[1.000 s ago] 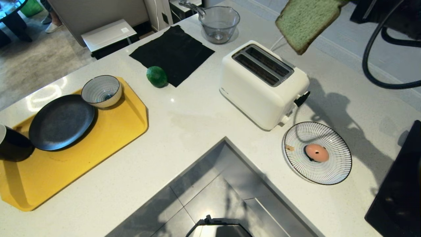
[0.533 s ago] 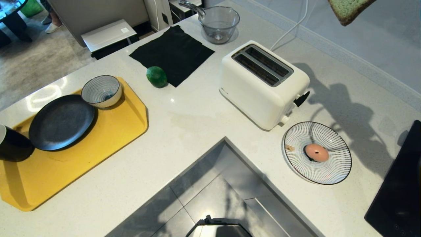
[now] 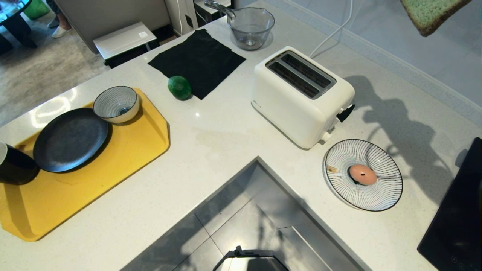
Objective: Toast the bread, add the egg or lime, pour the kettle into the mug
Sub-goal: Put the baked bread on a plate
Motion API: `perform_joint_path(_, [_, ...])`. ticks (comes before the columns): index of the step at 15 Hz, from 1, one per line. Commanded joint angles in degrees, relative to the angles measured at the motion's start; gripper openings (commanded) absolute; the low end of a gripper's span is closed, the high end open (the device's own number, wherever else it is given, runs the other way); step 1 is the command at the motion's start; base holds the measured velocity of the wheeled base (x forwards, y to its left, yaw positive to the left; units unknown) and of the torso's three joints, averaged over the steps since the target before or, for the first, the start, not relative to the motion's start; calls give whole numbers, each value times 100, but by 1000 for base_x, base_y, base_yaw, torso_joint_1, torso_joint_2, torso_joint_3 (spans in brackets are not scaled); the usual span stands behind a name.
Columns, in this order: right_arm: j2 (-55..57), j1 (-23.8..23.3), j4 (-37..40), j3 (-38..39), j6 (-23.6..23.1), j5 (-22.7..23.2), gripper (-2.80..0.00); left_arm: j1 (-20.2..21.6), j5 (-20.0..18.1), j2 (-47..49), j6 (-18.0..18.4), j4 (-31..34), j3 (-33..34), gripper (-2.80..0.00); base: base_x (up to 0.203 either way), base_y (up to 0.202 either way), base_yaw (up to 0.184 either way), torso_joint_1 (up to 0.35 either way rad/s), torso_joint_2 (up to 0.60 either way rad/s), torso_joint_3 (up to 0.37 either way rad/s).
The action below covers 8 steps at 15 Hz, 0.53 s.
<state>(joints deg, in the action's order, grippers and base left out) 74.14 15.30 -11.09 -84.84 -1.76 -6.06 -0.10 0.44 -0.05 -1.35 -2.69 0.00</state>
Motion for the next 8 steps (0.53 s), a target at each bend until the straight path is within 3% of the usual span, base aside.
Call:
perform_joint_path(1, [-95, 5, 132, -19, -52, -150, -280, 1, 0, -4, -5, -3, 88, -280, 0, 0, 0, 0, 0, 0])
perform_joint_path(8, [-181, -1, 212, -164, -369, -467, -280, 1, 0, -4, -5, -3, 88, -280, 0, 0, 0, 0, 0, 0])
